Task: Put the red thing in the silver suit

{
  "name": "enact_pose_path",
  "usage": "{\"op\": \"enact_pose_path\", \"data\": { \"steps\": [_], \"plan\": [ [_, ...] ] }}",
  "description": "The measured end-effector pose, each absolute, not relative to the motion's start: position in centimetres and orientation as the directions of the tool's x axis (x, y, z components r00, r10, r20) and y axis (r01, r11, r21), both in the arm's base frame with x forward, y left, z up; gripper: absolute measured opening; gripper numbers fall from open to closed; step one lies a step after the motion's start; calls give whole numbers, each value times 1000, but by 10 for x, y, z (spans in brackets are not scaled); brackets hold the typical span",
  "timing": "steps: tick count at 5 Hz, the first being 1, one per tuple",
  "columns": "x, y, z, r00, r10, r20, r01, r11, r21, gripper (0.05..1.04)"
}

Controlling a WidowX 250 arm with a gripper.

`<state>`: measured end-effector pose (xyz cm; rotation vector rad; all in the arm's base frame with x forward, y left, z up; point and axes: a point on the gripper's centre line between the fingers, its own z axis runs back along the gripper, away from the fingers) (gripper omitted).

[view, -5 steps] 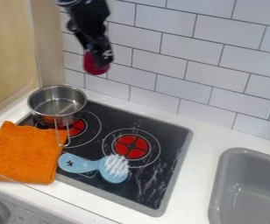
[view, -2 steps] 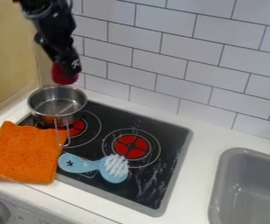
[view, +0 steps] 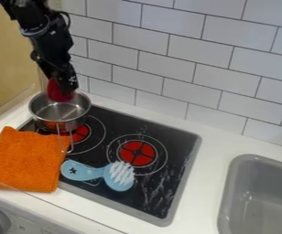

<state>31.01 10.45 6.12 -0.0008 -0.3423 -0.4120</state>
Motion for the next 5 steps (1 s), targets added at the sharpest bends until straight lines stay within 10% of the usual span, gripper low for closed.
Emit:
{"op": "enact_pose_path", "data": {
  "steps": [3,5],
  "plan": [
    [309,110,30,895,-360,265,364,931,36,653],
    [305,111,30,924,-299,240,305,952,15,998]
  ]
}}
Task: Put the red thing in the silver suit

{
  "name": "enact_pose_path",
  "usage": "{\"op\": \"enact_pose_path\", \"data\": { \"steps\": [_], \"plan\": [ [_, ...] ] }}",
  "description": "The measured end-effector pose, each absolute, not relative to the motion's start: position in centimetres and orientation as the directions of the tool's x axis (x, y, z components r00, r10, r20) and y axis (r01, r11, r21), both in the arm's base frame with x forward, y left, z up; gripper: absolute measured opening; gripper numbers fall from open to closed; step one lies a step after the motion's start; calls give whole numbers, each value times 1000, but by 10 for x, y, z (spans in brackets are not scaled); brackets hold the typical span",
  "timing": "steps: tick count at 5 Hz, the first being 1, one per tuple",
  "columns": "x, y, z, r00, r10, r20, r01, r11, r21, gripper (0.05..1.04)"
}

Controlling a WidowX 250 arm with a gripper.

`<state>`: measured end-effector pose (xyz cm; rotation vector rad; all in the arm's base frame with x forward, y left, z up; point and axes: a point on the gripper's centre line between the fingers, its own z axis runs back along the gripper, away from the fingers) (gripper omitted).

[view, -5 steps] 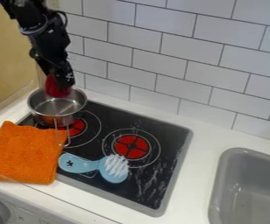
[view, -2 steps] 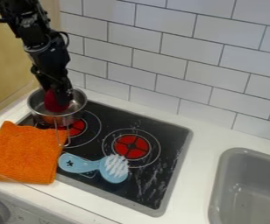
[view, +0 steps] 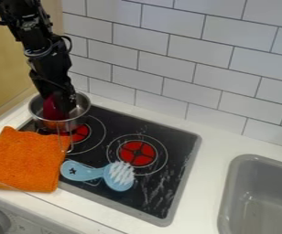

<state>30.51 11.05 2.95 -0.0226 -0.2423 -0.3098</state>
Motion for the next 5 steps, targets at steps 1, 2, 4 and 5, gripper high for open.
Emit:
{"op": "enact_pose_path", "data": {
  "steps": [1,2,4,5],
  "plan": [
    [305,110,29,927,-290,238,296,955,11,1011],
    [305,110,29,926,-292,240,299,954,7,999],
    [304,107,38,916,-317,247,327,945,3,999],
    [305,105,61,895,-342,287,346,937,37,999]
  ]
}}
